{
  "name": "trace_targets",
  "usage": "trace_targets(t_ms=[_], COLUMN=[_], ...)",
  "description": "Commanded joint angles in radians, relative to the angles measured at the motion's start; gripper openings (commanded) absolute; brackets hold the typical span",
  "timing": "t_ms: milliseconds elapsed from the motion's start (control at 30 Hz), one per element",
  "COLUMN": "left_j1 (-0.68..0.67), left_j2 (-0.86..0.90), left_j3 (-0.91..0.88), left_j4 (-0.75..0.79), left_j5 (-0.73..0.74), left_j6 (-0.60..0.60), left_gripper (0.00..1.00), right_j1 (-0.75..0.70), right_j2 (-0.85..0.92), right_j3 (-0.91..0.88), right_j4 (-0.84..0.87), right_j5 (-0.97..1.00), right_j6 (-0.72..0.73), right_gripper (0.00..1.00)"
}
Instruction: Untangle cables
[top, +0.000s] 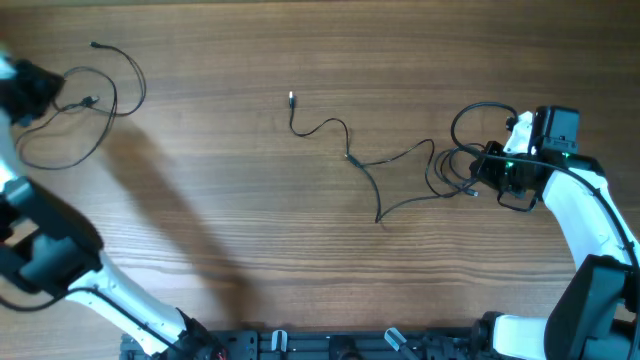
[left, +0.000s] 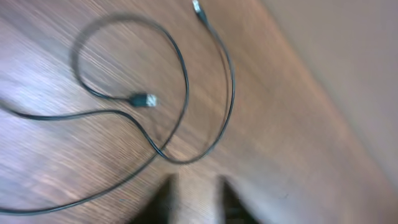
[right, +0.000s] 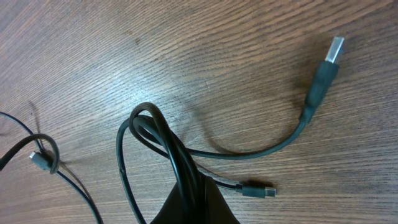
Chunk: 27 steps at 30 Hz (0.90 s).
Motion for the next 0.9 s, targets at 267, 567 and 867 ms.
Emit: trace_targets(t_ms=[267, 567, 867], left_j1=[-0.116, -0.109, -0.087], left_j2=[0.172, 0.256, 0.302], left_j3=[-0.010, -0.010, -0.010], left_j4=[-0.035, -0.076, -0.063], left_j5=[-0.244, -0.262, -0.379], left_j6=[0.109, 0.114, 0.127], left_gripper=[0.04, 0.04, 0.04], right_j1=[0.007, 0.007, 0.007], right_j2=[0.008, 0.008, 0.008], right_j3=[0.003, 0.003, 0.003], right_j4=[0.027, 0.047, 0.065], right_j5=[-0.018, -0.018, -0.015], right_j6=[-0.020, -0.019, -0.019], right_gripper=[0.05, 0.05, 0.05])
